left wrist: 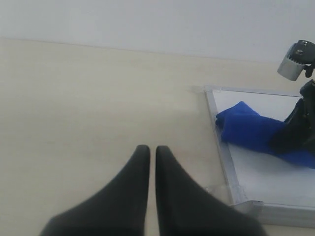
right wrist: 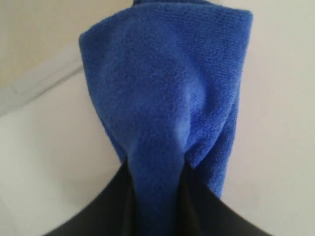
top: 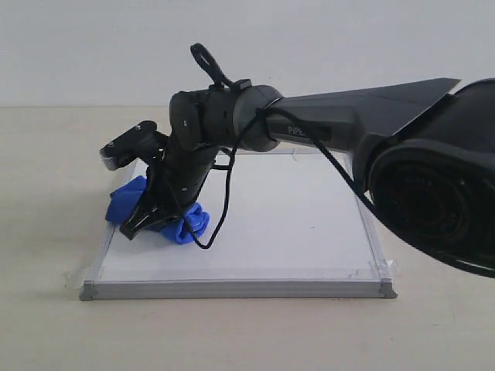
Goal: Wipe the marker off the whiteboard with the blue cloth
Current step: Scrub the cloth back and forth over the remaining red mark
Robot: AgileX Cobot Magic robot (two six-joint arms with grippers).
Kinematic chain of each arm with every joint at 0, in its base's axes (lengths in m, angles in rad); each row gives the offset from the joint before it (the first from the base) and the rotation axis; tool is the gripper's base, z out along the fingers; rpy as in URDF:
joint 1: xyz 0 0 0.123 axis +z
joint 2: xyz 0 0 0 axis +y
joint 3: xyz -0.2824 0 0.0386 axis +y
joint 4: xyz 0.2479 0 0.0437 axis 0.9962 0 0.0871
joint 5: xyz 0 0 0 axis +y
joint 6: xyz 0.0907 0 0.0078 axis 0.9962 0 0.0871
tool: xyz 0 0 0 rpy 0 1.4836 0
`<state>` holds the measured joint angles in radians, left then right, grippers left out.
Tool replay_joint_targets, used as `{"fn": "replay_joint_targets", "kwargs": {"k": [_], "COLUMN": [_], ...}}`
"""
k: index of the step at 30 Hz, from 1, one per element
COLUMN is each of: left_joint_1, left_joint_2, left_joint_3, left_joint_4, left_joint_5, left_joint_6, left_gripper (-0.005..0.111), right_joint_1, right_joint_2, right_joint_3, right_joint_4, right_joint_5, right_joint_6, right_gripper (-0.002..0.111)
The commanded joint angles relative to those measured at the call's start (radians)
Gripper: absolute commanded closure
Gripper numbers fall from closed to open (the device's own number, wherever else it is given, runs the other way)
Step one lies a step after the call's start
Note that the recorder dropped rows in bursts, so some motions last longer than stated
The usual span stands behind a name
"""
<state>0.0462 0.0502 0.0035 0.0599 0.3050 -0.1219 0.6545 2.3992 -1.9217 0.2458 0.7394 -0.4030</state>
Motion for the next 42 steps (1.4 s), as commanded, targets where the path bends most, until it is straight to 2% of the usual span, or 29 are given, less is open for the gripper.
{"fn": "replay_joint_targets", "kwargs": {"k": [1, 3, 6, 10, 13, 19, 21, 24, 29, 30, 32, 33, 34, 35, 37, 40, 42], "left_joint_1": [0.001, 0.001, 0.001, 0.001, 0.001, 0.001, 0.001, 0.001, 0.001, 0.001, 0.001, 0.001, 0.001, 0.001, 0.001, 0.001, 0.001], "left_joint_2": [-0.004, -0.004, -0.004, -0.004, -0.004, -0.004, -0.004, -0.004, -0.004, -0.004, -0.004, -0.004, -0.004, -0.004, -0.004, -0.004, -0.004], "left_joint_3": [-0.003, -0.003, -0.003, -0.003, -0.003, -0.003, -0.003, -0.003, -0.003, -0.003, -0.003, -0.003, -0.003, -0.003, -0.003, -0.003, -0.003], "left_joint_4": [-0.007, -0.007, -0.007, -0.007, -0.007, -0.007, -0.007, -0.007, -0.007, -0.007, -0.007, -0.007, -0.007, -0.007, -0.007, -0.007, -0.007], "left_joint_5": [-0.013, -0.013, -0.013, -0.013, -0.013, -0.013, -0.013, -0.013, -0.013, -0.013, -0.013, -0.013, -0.013, -0.013, -0.013, -0.013, -0.013], "left_joint_6": [0.004, 0.004, 0.004, 0.004, 0.004, 0.004, 0.004, 0.004, 0.004, 0.004, 0.004, 0.004, 0.004, 0.004, 0.004, 0.004, 0.004], "left_gripper": [0.102, 0.102, 0.102, 0.102, 0.102, 0.102, 0.102, 0.102, 0.102, 0.102, 0.102, 0.102, 0.102, 0.102, 0.102, 0.102, 0.102], "right_joint_1": [-0.005, -0.023, -0.058, -0.082, -0.082, -0.067, -0.065, -0.067, -0.067, -0.067, -0.067, -0.065, -0.065, -0.065, -0.065, -0.065, -0.067], "right_joint_2": [0.001, 0.001, 0.001, 0.001, 0.001, 0.001, 0.001, 0.003, 0.026, 0.03, 0.035, 0.034, 0.034, 0.034, 0.034, 0.029, 0.015], "right_joint_3": [0.006, 0.002, 0.002, 0.002, 0.002, 0.002, 0.002, 0.002, 0.002, 0.002, 0.002, 0.002, 0.002, 0.002, 0.002, 0.002, 0.002], "right_joint_4": [-0.193, -0.455, -0.701, -0.706, -0.532, 0.163, 0.221, -0.04, -0.801, -0.839, -0.777, -0.676, -0.526, -0.284, -0.001, 0.158, 0.127], "right_joint_5": [0.037, 0.053, 0.103, 0.127, 0.097, 0.125, 0.147, 0.112, 0.161, 0.169, 0.166, 0.153, 0.143, 0.14, 0.161, 0.186, 0.165], "right_joint_6": [0.152, 0.359, 0.546, 0.567, 0.45, -0.069, -0.144, 0.048, 0.591, 0.628, 0.577, 0.496, 0.39, 0.233, 0.027, -0.108, -0.09], "right_gripper": [0.108, 0.108, 0.108, 0.108, 0.108, 0.108, 0.108, 0.108, 0.108, 0.108, 0.108, 0.108, 0.108, 0.108, 0.108, 0.108, 0.108]}}
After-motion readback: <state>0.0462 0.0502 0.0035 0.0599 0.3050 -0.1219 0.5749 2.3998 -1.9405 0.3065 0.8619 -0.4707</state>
